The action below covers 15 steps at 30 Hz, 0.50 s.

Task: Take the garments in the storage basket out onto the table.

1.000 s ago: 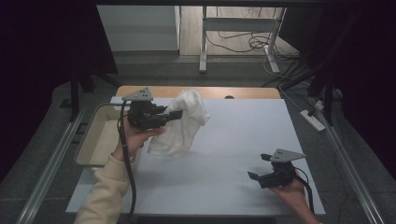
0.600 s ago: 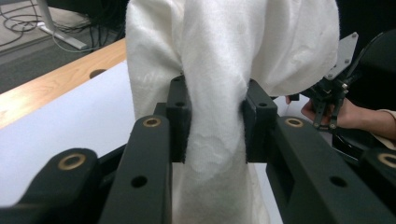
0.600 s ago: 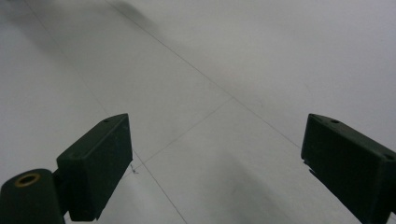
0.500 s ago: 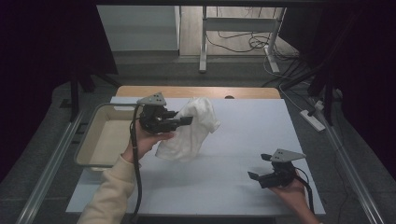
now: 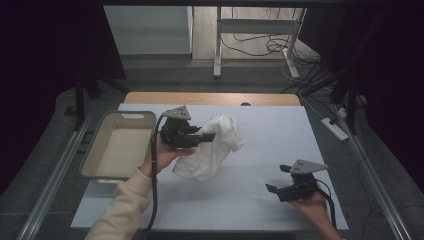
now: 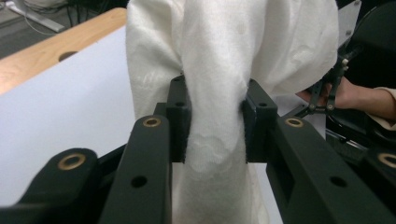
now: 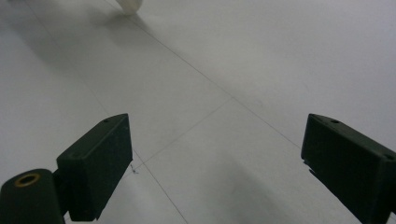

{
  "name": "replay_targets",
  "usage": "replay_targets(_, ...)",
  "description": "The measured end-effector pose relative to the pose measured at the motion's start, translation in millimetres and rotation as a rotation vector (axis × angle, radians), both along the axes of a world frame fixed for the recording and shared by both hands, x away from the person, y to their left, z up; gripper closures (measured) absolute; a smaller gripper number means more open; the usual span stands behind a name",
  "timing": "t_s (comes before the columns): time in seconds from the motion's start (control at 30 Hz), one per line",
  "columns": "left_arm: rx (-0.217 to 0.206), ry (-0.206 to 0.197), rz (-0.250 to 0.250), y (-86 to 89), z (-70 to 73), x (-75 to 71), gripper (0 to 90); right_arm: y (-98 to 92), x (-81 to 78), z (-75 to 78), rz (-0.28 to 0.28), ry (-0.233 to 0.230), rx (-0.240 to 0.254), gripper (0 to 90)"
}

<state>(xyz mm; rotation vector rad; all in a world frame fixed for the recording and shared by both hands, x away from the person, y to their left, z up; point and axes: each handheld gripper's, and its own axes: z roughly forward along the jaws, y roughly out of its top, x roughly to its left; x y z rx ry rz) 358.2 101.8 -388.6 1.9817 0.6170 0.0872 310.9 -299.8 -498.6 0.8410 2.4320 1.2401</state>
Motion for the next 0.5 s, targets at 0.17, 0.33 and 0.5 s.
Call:
replay_targets(0.17, 0.019, 0.007, -0.019, -8.1, -4.5, -0.1, 68.6, -0.3, 0.1, 0.1, -0.001, -0.002, 0.003, 8.7)
replay_targets(0.33, 0.020, 0.009, -0.037, -13.5, -5.5, -1.8, 68.6, -0.1, 0.1, -0.1, 0.000, 0.000, 0.000, 8.7)
replay_targets(0.5, 0.033, 0.012, -0.050, -19.0, -9.7, -1.5, 68.6, 0.1, 0.1, -0.2, 0.001, 0.000, -0.002, 8.7)
